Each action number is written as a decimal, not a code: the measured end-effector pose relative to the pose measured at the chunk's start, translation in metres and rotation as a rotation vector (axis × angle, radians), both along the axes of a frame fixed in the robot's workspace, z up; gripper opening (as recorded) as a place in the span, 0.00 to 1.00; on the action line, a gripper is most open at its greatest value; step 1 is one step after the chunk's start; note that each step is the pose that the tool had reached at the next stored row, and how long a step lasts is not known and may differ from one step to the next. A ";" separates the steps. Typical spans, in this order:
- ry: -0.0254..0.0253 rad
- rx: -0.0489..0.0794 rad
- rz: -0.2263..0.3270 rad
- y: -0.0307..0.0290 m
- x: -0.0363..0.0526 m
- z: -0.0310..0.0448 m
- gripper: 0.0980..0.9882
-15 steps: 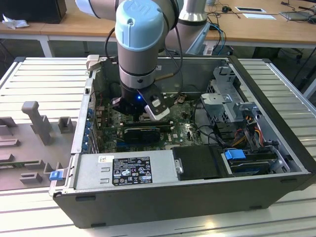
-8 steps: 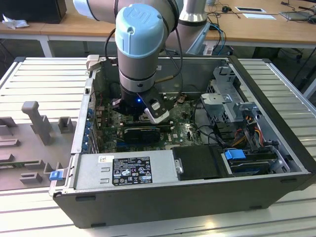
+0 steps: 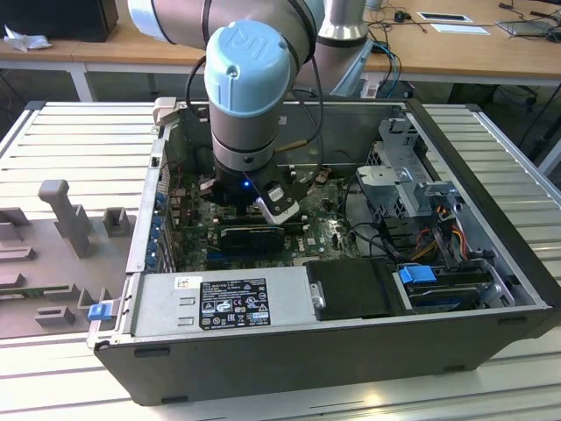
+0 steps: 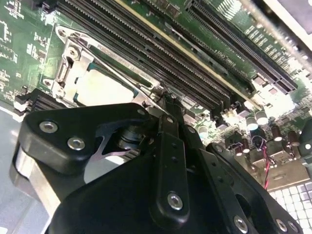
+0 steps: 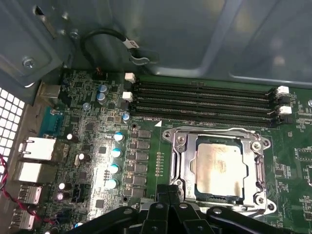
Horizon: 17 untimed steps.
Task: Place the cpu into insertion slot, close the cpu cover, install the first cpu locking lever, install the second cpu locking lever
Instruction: 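Install the second cpu locking lever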
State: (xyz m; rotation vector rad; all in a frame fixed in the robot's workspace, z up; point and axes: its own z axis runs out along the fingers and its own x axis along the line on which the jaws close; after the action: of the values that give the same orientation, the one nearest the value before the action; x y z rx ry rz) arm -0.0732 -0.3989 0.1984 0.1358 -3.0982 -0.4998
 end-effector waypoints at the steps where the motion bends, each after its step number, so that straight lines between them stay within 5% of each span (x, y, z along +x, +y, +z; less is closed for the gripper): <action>1: 0.0000 0.000 0.000 -0.0001 -0.0001 0.0007 0.01; 4: 0.0000 0.001 0.000 0.0000 -0.0001 0.0092 0.01; 10: 0.0000 0.001 0.000 0.0000 -0.0001 0.0445 0.01; 13: 0.0005 0.001 0.000 0.0004 0.0047 0.0476 0.01; 17: 0.0082 0.001 0.000 0.0008 0.0283 0.0476 0.01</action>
State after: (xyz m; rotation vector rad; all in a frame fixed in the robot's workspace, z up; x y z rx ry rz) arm -0.0448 -0.3981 0.2460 0.1334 -3.0900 -0.5009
